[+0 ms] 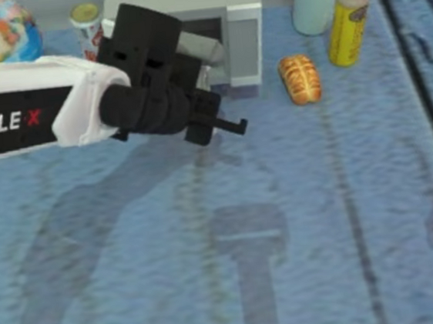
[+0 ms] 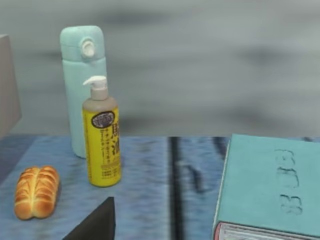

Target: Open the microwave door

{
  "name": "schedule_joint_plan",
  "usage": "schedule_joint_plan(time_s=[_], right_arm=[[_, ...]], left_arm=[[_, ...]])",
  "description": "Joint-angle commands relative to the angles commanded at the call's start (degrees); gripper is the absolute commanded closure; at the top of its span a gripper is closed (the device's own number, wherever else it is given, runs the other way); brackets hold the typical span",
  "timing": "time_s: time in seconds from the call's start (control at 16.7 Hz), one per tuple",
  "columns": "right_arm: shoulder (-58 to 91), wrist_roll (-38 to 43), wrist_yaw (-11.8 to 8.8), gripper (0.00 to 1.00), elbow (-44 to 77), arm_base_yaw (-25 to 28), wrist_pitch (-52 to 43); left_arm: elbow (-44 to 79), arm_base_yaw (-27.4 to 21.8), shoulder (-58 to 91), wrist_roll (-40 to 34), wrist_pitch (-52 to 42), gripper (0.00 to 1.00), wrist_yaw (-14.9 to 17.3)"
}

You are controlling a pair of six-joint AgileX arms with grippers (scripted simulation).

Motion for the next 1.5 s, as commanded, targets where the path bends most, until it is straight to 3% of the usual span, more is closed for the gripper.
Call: schedule_joint_plan(time_s=[0.66, 1.2, 1.5], right_arm=[[0.0, 0.0, 0.0, 0.00, 0.0, 0.0, 0.0], [0.0, 0.0, 0.0, 0.00, 0.0, 0.0, 0.0], [0.0, 0.0, 0.0, 0.00, 0.0, 0.0, 0.0]], left_arm=[[0.0, 0.0, 0.0, 0.0, 0.0, 1.00, 0.0], [-2.1, 1.5, -1.6, 3.8, 0.3, 1.00, 3.3], [-2.2, 1.5, -1.6, 3.9, 0.3, 1.00, 3.3]])
